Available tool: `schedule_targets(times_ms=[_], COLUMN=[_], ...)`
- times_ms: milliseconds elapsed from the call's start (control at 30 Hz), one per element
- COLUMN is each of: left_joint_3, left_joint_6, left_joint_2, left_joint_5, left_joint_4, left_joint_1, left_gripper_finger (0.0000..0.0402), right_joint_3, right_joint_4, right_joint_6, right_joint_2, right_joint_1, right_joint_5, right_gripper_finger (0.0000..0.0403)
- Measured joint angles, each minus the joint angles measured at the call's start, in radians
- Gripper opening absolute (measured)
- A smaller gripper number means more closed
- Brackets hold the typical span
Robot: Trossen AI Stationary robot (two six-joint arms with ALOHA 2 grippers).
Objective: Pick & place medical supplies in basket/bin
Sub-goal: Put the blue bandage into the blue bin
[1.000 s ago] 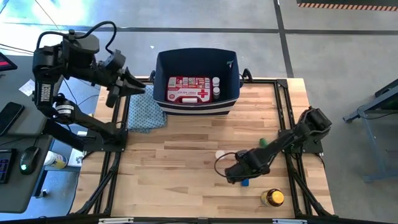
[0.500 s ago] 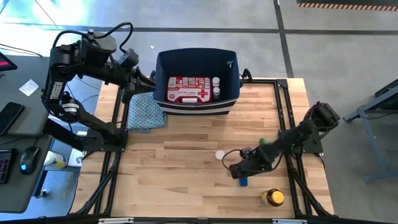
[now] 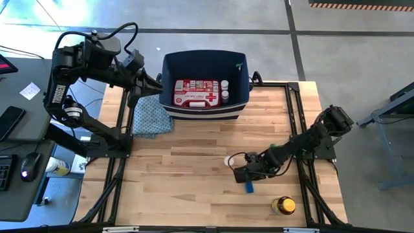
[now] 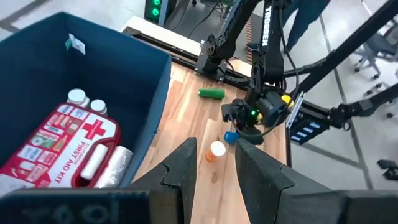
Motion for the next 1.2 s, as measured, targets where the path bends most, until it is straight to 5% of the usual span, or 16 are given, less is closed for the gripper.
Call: schedule_targets(times_ms=[700, 1033, 1200], left_joint_3=[0.0, 0.0, 0.0], left_joint_6=[0.113, 0.134, 0.094], left_joint_2=[-0.014, -0.041, -0.031], left_joint_5=[0.116, 0.07, 0.024], left_joint_4=[-0.111, -0.111, -0.11], left_joint_1=[0.0, 0.0, 0.0], left_gripper_finger=[0.0144, 0.0144, 0.0144], right_joint_3=[0.001, 0.001, 0.001], right_joint_4=[0.007, 0.027, 0.05], right_joint_6=[0.021, -0.001, -0.038], right_joint_2=[0.0, 0.0, 0.0], right_joint_1=[-0.082, -0.081, -0.079], right_joint_5=[-0.055, -0.042, 0.002], right_gripper_finger=[0.0204, 0.0109, 0.0092])
